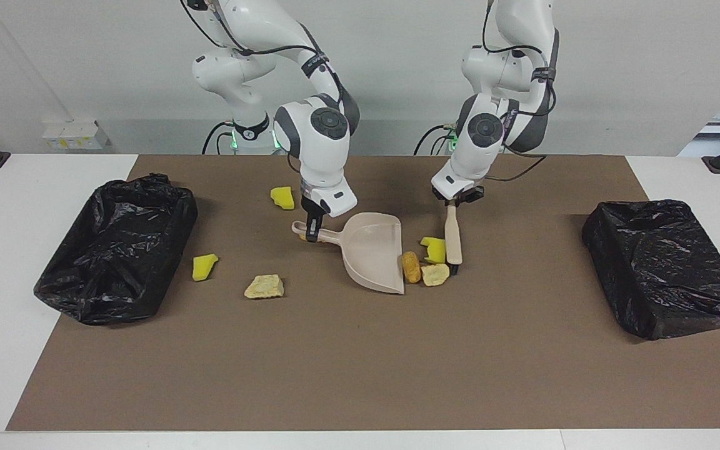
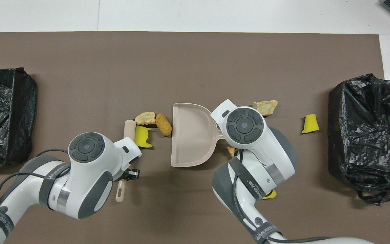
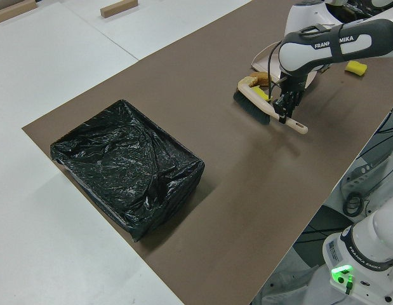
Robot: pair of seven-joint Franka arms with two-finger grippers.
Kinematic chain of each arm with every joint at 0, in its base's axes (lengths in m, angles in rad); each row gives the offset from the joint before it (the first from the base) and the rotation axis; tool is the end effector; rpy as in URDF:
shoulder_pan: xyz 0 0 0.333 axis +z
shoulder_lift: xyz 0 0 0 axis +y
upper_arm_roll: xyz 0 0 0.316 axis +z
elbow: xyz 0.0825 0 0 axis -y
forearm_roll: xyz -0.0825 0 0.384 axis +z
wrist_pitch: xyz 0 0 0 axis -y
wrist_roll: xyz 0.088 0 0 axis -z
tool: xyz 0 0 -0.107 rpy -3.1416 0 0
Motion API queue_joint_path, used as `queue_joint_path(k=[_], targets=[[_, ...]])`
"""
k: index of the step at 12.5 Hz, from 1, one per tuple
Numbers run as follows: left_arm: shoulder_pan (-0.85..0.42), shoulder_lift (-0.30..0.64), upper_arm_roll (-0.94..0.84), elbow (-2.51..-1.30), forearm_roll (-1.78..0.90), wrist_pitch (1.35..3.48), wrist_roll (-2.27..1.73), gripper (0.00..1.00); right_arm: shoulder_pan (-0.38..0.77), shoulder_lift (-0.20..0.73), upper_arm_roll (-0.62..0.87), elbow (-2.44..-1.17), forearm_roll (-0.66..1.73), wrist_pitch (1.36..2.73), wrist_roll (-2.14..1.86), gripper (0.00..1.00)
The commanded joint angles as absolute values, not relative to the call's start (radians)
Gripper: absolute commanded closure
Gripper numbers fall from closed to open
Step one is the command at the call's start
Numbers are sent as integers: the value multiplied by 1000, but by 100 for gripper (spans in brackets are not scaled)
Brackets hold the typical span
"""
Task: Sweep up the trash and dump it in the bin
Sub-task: 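Sweep bread and sponge pieces into the dustpan with the left gripper's brush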
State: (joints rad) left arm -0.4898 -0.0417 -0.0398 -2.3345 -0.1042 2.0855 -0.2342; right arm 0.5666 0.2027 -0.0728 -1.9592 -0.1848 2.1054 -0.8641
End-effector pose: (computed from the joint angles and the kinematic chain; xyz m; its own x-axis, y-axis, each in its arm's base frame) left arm 0.4084 -0.2451 0.3377 0.9482 -0.2294 -0.2198 -0.2294 -0.9730 0.0261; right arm 0.5243 0.2740 0.3697 0.1161 0.9788 -0.1689 0.9924 -0.1075 0.0594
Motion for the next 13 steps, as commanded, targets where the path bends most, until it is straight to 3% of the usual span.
queue_joint_path(k=[1,3,6,10,13], targets=[[-602,-14,-29,-2304,-158,2097,-224,100,566,215,-64,-1963,-204,2146,-807,100],[-676,-20,-32,-2293,-199,2097,-274,100,566,216,-64,-1963,-203,2145,-805,100],[-744,9,-31,-2185,-204,2047,-394,100,566,216,-64,-1963,-201,2145,-805,100],[-726,-15,-22,-2071,-203,1844,-394,100,565,215,-66,-1963,-202,2135,-807,100],[-632,1,-20,-2043,-86,1862,-374,100,565,215,-66,-1963,-202,2131,-807,100]])
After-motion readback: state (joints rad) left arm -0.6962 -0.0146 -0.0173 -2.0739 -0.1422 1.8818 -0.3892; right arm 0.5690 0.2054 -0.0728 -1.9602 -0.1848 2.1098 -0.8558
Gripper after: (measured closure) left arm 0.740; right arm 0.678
